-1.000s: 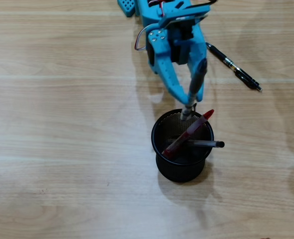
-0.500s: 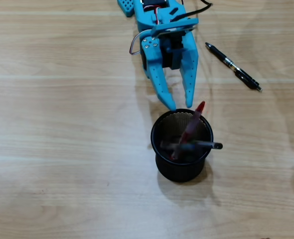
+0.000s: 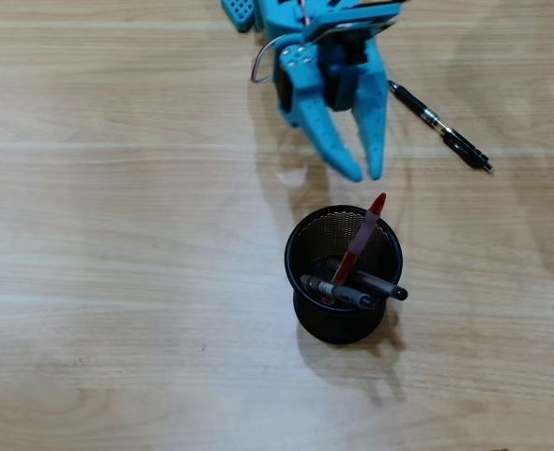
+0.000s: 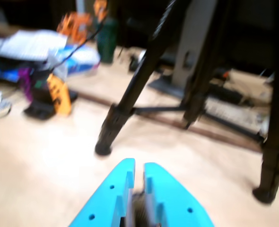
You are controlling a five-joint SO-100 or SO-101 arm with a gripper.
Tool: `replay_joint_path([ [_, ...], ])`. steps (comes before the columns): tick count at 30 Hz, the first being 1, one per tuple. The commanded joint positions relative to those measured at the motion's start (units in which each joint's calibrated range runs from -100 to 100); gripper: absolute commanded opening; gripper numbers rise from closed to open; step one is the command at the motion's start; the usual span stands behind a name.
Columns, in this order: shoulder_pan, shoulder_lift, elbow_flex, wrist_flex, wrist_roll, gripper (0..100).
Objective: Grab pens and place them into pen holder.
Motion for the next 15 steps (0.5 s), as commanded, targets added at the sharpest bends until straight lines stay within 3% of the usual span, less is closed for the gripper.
replay_joint_path([
  [1,-1.8,-8.1,-2.8,16.5,2.0,2],
  [7,-5.2,-19.7,-3.6,38.2,8.1,3],
  [12,-10.5,-28.2,-3.4,51.3,17.5,3],
  [15,-13.8,-30.0,-3.6,60.9,18.5,3],
])
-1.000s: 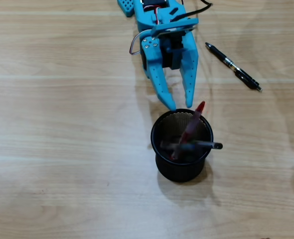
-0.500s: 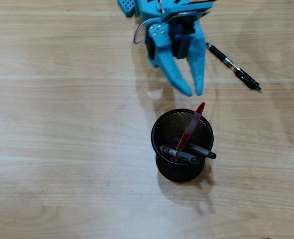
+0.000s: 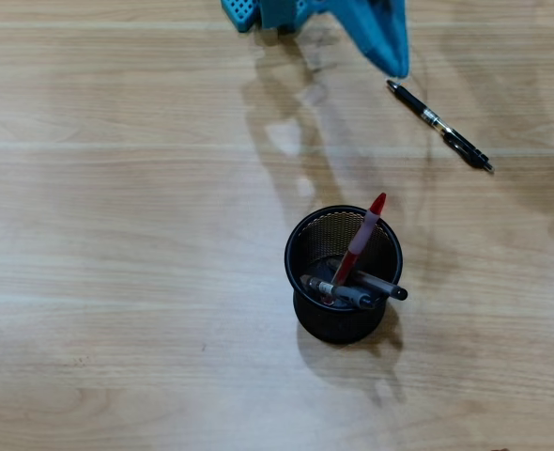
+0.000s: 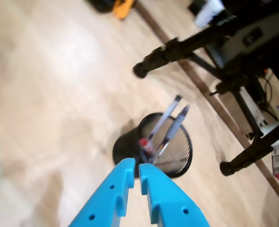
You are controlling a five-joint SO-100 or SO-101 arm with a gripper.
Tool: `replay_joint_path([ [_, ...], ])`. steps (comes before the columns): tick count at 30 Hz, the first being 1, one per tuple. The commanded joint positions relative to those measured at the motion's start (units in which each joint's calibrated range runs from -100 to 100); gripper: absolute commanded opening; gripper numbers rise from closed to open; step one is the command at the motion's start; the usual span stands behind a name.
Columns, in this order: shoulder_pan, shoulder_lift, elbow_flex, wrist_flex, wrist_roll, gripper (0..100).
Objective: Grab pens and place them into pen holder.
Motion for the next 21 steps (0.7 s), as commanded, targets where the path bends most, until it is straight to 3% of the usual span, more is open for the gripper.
replay_joint_path([
  [1,-4.3,-4.7,-3.3,15.1,2.2,3],
  [8,-11.9,-4.5,-3.3,30.5,2.2,3],
  [15,-19.0,3.6,-3.9,31.6,1.3,2],
  [21,-25.5,15.2,-11.6,32.4,-6.0,2],
])
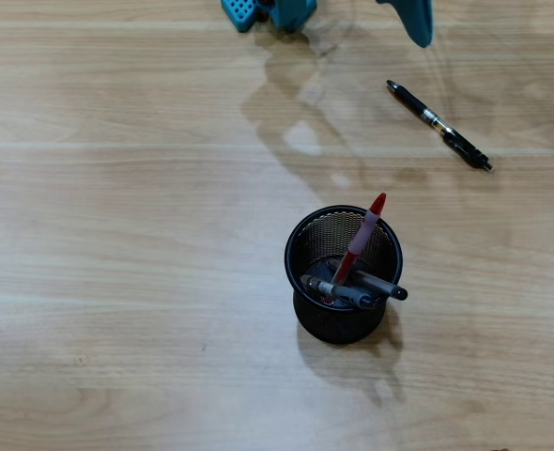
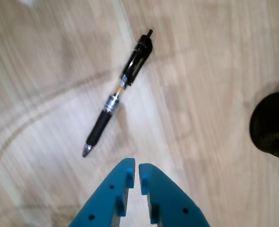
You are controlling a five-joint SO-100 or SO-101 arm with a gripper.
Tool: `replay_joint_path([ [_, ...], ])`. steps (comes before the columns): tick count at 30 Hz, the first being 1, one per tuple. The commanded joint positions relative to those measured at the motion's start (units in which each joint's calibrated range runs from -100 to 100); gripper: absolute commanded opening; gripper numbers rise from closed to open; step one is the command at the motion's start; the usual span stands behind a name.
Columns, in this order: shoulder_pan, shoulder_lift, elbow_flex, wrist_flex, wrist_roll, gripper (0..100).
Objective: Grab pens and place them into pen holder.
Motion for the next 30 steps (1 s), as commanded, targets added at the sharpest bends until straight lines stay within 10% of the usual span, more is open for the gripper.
replay_joint_path([
  [1,-5.0,6.9,-7.5,0.3,-4.4,2],
  [11,-10.8,20.3,-17.5,0.4,-17.9,2],
  [30,-8.9,22.6,-14.3,0.4,-25.5,24],
])
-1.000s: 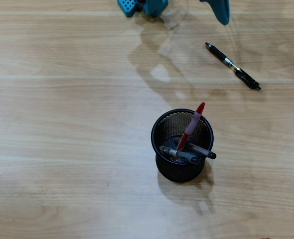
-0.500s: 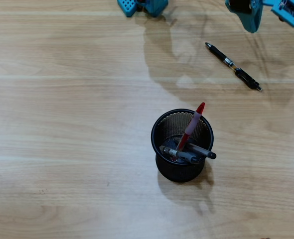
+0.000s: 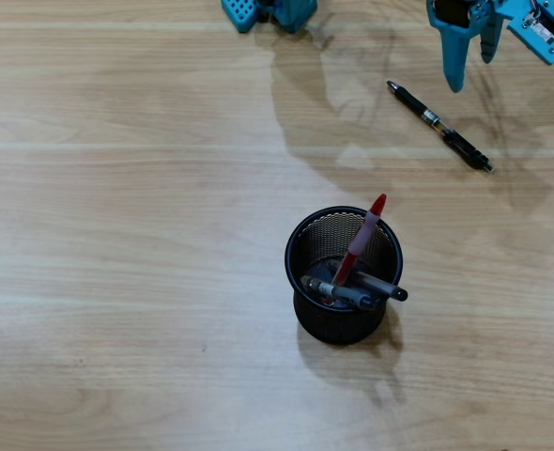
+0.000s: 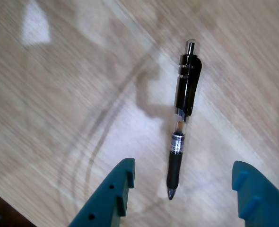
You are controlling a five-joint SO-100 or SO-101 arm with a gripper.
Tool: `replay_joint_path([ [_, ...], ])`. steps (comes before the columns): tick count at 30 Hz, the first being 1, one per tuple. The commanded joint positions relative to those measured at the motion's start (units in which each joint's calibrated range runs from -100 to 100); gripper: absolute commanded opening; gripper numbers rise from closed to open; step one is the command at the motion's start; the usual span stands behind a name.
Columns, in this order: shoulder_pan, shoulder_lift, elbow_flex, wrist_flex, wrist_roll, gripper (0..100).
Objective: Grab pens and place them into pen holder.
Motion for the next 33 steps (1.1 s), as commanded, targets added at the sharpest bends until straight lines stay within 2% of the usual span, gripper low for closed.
replay_joint_path([
  [1,1.5,-0.2,2.7,0.3,-2.9,24],
  [10,2.0,2.3,7.8,-0.5,-3.6,24],
  [26,1.3,17.7,2.5,-0.8,-3.7,24],
  [33,1.4,19.9,3.0,-6.5,-3.7,24],
])
